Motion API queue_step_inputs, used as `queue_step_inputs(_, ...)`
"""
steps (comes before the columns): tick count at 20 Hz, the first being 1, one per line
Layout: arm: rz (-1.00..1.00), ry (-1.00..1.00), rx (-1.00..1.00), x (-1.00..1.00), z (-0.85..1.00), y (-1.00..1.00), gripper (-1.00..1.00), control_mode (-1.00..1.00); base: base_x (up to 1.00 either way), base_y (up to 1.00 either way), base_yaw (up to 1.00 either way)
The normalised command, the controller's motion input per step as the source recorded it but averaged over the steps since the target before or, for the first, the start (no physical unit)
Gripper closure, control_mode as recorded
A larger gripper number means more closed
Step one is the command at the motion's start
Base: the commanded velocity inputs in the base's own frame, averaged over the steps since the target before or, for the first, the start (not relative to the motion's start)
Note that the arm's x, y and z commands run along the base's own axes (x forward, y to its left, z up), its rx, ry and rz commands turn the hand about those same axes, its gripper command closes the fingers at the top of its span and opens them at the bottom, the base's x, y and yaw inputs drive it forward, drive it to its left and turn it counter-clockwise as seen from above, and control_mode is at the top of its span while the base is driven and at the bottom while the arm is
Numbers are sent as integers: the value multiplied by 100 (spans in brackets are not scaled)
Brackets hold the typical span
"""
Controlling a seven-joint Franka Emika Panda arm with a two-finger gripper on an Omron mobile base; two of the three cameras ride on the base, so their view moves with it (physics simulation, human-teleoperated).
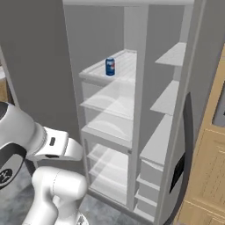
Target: Open the fridge, grab two sodas, and place both sodas inside the bowl with ice on the dining counter.
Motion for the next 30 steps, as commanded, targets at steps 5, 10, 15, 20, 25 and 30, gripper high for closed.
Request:
queue_step_inputs(5,0,0,0,0,0,0,-100,100,17,12,-17)
queue_step_inputs(10,0,0,0,0,0,0,-100,100,27,65,2)
queue_step_inputs(15,0,0,0,0,0,0,-100,100,63,63,19)
queue_step_inputs(20,0,0,0,0,0,0,-100,100,-37,-25,4)
queue_step_inputs(25,0,0,0,0,0,0,-100,100,-48,-17,0)
queue_step_inputs(30,0,0,0,0,0,0,-100,100,6,-26,5)
